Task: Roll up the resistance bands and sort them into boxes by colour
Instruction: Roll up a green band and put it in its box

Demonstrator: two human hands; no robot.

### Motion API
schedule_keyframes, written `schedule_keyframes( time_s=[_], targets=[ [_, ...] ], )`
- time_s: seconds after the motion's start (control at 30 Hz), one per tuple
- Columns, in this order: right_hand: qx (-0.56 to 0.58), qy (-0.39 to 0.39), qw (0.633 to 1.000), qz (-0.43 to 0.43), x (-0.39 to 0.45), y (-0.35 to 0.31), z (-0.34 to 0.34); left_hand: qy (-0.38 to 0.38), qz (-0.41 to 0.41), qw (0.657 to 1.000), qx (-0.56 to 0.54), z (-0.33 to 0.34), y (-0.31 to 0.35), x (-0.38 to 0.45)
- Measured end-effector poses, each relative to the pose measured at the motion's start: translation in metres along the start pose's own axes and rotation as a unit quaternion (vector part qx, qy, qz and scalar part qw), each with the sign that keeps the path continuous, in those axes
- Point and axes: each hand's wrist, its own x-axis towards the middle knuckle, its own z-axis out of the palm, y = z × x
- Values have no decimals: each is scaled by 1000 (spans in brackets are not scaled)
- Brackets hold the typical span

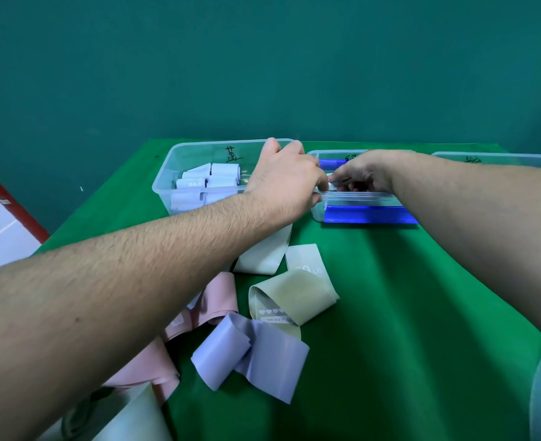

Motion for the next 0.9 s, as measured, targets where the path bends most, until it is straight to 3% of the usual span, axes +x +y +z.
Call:
schedule_keyframes(
  time_s=[0.43,0.63,0.9],
  targets=[
    [10,-3,1000,11,-9,0,-7,8,-10,1000,-25,-5,1,-2],
    [37,50,998,21,-25,4,-15,32,-11,998,-47,-14,5,-16],
    [106,174,977,-56,-72,9,-21,21,-17,995,-95,-30,22,-69]
  ],
)
